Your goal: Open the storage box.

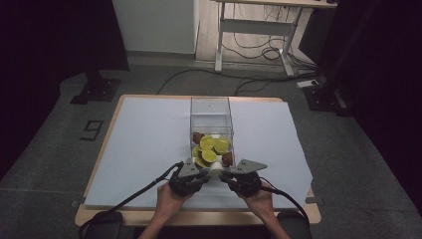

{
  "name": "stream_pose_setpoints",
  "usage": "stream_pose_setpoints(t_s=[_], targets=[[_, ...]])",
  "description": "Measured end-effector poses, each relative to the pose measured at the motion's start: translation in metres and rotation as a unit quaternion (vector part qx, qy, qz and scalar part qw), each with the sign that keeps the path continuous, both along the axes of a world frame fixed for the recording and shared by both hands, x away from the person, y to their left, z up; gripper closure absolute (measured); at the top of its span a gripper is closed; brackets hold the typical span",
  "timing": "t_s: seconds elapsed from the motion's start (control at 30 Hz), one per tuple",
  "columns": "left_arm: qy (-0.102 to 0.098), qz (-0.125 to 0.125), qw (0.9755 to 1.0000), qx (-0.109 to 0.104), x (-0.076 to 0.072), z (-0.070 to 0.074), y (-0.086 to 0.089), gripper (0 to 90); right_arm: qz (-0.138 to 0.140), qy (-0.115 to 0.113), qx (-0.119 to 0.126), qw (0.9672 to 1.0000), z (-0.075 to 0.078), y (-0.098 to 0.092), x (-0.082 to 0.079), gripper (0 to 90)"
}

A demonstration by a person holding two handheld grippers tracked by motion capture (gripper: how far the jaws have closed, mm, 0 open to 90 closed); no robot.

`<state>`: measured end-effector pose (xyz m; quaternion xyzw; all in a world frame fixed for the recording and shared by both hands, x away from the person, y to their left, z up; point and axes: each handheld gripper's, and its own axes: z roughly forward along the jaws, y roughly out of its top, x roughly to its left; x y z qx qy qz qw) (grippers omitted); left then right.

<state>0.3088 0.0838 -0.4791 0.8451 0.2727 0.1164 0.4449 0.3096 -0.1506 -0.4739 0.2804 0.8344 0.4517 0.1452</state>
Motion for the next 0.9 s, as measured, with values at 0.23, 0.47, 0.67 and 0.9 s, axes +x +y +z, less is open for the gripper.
stream_pose_setpoints(t_s=[0.23,0.47,0.67,0.9], targets=[[-0.012,-0.007,0.9999,0.004,-0.001,-0.001,0.001,76.0,0.000,0.005,0.002,1.0000,0.001,-0.001,0.001,79.2],[-0.008,-0.011,0.9999,0.003,-0.004,0.003,0.008,74.2,0.001,0.009,0.010,0.9999,0.005,-0.006,-0.001,74.5],[-0.007,-0.009,0.9999,0.007,-0.008,0.008,0.016,71.9,0.000,0.014,0.010,0.9999,0.007,-0.013,-0.003,70.5],[-0.006,0.000,1.0000,0.008,-0.009,0.012,0.029,67.9,-0.006,0.010,0.008,0.9999,0.010,-0.021,-0.006,67.5]])
